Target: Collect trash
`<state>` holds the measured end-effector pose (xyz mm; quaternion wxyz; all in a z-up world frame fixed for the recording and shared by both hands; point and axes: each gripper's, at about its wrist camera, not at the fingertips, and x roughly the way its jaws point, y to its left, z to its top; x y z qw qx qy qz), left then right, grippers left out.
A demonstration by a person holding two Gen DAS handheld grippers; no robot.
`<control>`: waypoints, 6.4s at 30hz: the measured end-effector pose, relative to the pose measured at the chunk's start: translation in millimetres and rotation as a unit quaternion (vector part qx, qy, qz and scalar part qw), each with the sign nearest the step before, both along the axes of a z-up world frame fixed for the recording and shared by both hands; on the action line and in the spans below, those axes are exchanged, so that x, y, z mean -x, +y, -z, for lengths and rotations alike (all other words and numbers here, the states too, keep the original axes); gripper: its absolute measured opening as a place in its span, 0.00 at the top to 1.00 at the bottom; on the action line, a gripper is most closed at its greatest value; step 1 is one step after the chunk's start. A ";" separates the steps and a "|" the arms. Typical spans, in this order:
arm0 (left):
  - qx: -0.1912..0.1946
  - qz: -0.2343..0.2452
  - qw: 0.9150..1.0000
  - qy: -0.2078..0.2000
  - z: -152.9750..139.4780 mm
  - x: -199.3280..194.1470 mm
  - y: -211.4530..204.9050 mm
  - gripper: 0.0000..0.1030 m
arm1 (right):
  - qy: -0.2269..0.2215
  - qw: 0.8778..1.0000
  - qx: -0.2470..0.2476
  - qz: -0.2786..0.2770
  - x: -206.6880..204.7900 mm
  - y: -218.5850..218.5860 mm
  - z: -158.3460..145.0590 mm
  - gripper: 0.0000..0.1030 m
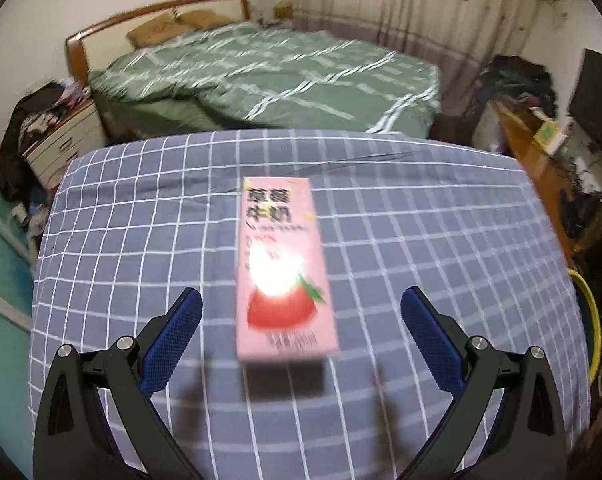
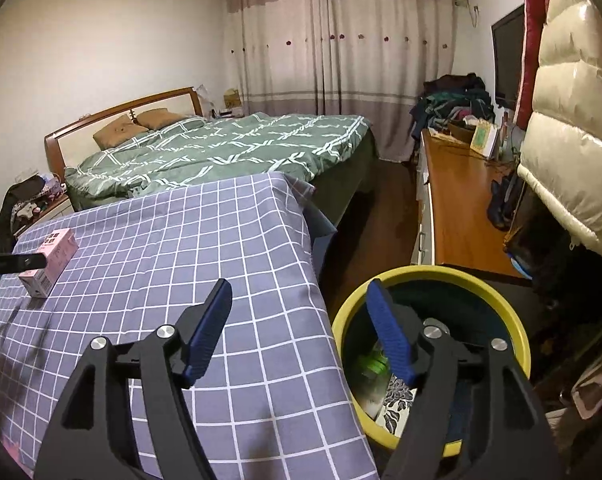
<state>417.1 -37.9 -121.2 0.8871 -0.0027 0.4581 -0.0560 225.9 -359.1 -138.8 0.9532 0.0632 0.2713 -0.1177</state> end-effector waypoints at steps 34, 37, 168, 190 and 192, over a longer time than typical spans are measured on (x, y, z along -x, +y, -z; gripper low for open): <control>-0.010 0.062 0.998 0.024 -11.7 8.1 -55.4 0.51 | -0.035 0.999 -0.005 0.004 32.2 -9.2 -11.2 0.30; -0.008 0.109 0.994 0.010 -24.5 31.7 -94.4 0.51 | -0.049 0.999 -0.010 0.015 61.7 -22.1 -18.9 0.30; 0.043 -0.024 0.967 -0.251 -106.1 395.2 23.1 0.05 | -0.073 0.996 0.002 -0.053 207.9 33.0 -62.1 0.08; 0.045 -0.019 0.968 -0.246 -103.7 398.1 17.6 0.05 | -0.071 0.996 0.000 -0.054 207.7 33.0 -60.5 0.08; 0.044 -0.019 0.968 -0.246 -103.4 397.7 17.7 0.05 | -0.071 0.996 0.000 -0.054 207.5 33.0 -60.5 0.08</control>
